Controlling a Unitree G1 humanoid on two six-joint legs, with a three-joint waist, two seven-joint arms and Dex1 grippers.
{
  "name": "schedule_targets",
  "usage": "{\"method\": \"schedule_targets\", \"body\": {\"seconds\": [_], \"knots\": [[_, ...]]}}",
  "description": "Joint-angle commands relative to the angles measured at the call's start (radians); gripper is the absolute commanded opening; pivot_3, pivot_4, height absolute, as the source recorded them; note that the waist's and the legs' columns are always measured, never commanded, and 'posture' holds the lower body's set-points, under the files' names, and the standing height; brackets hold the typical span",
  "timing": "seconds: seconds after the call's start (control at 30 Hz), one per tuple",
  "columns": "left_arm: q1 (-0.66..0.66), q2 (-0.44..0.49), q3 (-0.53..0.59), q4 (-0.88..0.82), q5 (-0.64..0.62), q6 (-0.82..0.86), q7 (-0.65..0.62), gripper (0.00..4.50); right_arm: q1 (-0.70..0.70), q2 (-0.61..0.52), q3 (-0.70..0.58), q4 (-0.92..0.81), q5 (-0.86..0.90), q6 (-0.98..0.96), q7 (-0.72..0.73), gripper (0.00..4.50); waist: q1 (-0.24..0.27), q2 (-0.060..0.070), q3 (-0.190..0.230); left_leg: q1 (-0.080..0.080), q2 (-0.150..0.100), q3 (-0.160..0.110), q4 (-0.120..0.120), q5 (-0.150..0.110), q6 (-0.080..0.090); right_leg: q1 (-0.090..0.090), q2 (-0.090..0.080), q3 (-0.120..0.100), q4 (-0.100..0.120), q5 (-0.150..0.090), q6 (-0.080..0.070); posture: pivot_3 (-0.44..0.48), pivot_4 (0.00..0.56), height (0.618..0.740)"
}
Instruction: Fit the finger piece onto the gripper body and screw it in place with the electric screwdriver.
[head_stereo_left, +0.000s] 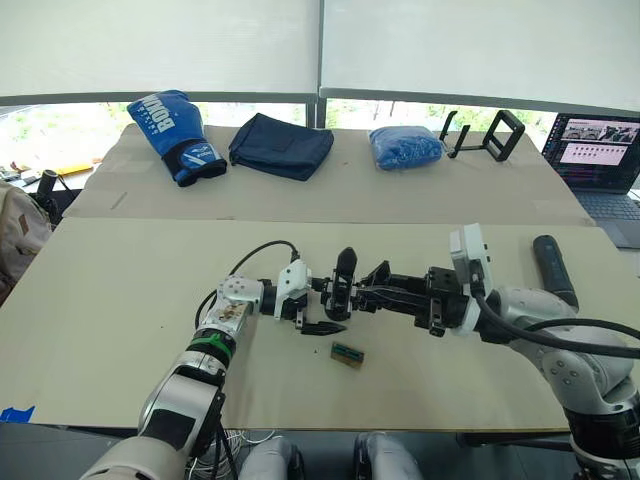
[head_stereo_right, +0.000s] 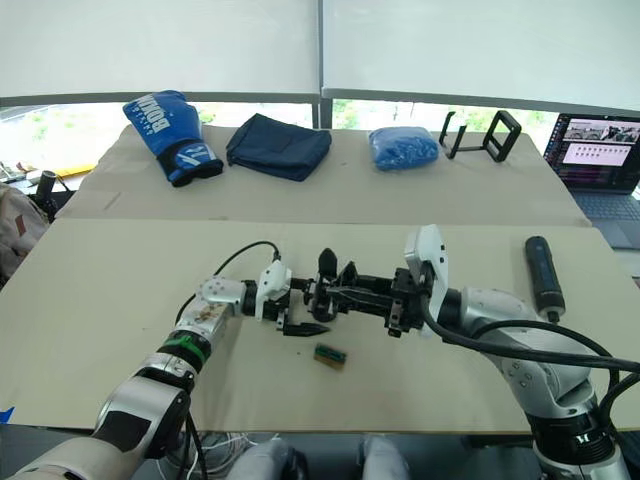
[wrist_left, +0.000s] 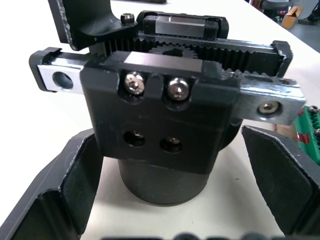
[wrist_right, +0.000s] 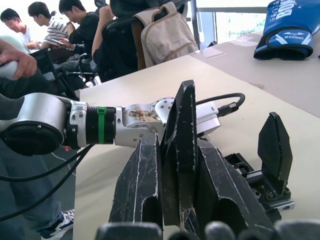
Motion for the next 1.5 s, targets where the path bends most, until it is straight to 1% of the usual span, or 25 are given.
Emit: {"method": "schedule_targets", "body": {"seconds": [0.03, 0.17, 0.23, 0.3, 0.37, 0.47, 0.57, 0.77, 0.87, 1.0, 1.13, 1.33, 1.5], "knots": [[-0.014, -0.006, -0.006, 0.005, 0.02, -0.019, 0.016, 4.5, 0.007, -0.006, -0.035, -0.041, 0.026, 0.004, 0.006, 0.43, 0.0, 0.0, 0.0, 0.0, 0.0, 0.0, 0.0, 0.0, 0.0, 0.0, 0.0, 0.0, 0.0, 0.0, 0.0, 0.0, 0.15, 0.74], [-0.015, -0.008, -0.005, 0.011, 0.027, -0.021, 0.032, 4.5, 0.009, -0.006, -0.036, -0.046, 0.027, 0.006, 0.003, 0.43, 0.0, 0.0, 0.0, 0.0, 0.0, 0.0, 0.001, -0.001, 0.001, 0.001, -0.001, 0.0, 0.0, 0.0, 0.0, 0.0, 0.15, 0.74], [-0.015, -0.01, -0.004, 0.013, 0.027, -0.018, 0.037, 4.0, 0.006, -0.006, -0.035, -0.047, 0.028, 0.009, 0.002, 0.43, 0.0, 0.0, 0.0, 0.0, 0.0, 0.0, 0.002, -0.001, 0.001, 0.001, -0.001, 0.0, 0.0, 0.0, 0.0, 0.0, 0.15, 0.74], [-0.014, -0.01, -0.003, 0.011, 0.028, -0.015, 0.039, 3.26, 0.001, -0.005, -0.036, -0.05, 0.031, 0.017, -0.002, 0.43, 0.0, 0.0, 0.0, 0.0, 0.0, 0.0, 0.002, -0.001, 0.001, 0.001, -0.001, -0.001, 0.0, 0.0, 0.001, 0.0, 0.15, 0.74], [-0.013, -0.011, -0.004, 0.012, 0.031, -0.016, 0.044, 2.32, -0.004, -0.005, -0.036, -0.051, 0.031, 0.021, -0.003, 0.43, 0.0, 0.0, 0.0, 0.0, 0.0, 0.0, 0.002, -0.001, 0.002, 0.001, -0.001, 0.0, 0.0, 0.0, 0.001, 0.0, 0.15, 0.74], [-0.011, -0.011, -0.006, 0.011, 0.037, -0.021, 0.052, 2.32, -0.017, -0.001, -0.031, -0.045, 0.015, 0.01, -0.001, 0.43, 0.0, 0.0, 0.0, 0.0, 0.0, 0.0, 0.003, -0.001, 0.002, 0.001, -0.001, -0.001, 0.0, 0.0, 0.001, 0.0, 0.15, 0.74], [-0.007, -0.012, -0.008, 0.003, 0.037, -0.023, 0.055, 2.32, -0.052, 0.016, -0.007, -0.023, -0.046, -0.048, 0.018, 0.43, 0.0, 0.0, 0.0, 0.0, 0.0, 0.0, 0.004, -0.002, 0.002, 0.001, -0.002, -0.001, 0.001, 0.0, 0.001, 0.0, 0.15, 0.74], [-0.003, -0.013, -0.011, -0.001, 0.045, -0.023, 0.067, 2.32, -0.148, 0.077, 0.082, 0.079, -0.193, -0.145, 0.053, 0.43, -0.001, 0.0, 0.0, 0.0, 0.0, 0.0, 0.006, -0.002, 0.003, 0.001, -0.002, -0.001, 0.002, 0.001, 0.001, 0.0, 0.15, 0.74], [-0.002, -0.015, -0.013, 0.001, 0.05, -0.021, 0.075, 2.32, -0.17, 0.109, 0.133, 0.136, -0.271, -0.202, 0.076, 0.43, 0.0, 0.0, 0.0, 0.0, 0.0, 0.0, 0.007, -0.002, 0.004, 0.002, -0.002, -0.001, 0.004, 0.0, 0.001, 0.0, 0.15, 0.74], [0.0, -0.017, -0.009, 0.006, 0.052, -0.02, 0.082, 2.32, -0.171, 0.157, 0.178, 0.197, -0.333, -0.268, 0.109, 0.43, 0.0, 0.0, 0.0, 0.0, -0.001, 0.0, 0.007, -0.002, 0.004, 0.001, -0.003, -0.001, 0.005, 0.0, 0.001, 0.0, 0.15, 0.74], [0.007, -0.011, -0.008, 0.007, 0.053, -0.021, 0.08, 2.32, -0.173, 0.18, 0.241, 0.25, -0.415, -0.33, 0.147, 0.43, -0.001, 0.0, 0.0, 0.0, -0.001, 0.0, 0.008, -0.002, 0.003, 0.002, -0.003, -0.001, 0.006, 0.0, 0.001, 0.0, 0.15, 0.74], [0.007, -0.001, -0.006, 0.005, 0.052, -0.017, 0.075, 2.32, -0.158, 0.179, 0.252, 0.275, -0.456, -0.341, 0.18, 0.43, -0.002, 0.0, 0.0, 0.0, -0.001, 0.0, 0.008, -0.002, 0.003, 0.001, -0.003, -0.001, 0.006, 0.0, 0.001, 0.0, 0.15, 0.74], [0.01, -0.001, -0.013, -0.002, 0.054, -0.016, 0.065, 2.32, -0.154, 0.184, 0.24, 0.296, -0.478, -0.339, 0.178, 0.43, -0.004, 0.0, 0.0, 0.0, -0.001, 0.0, 0.008, -0.002, 0.003, 0.001, -0.003, -0.001, 0.007, 0.0, 0.001, 0.0, 0.15, 0.74]]}}
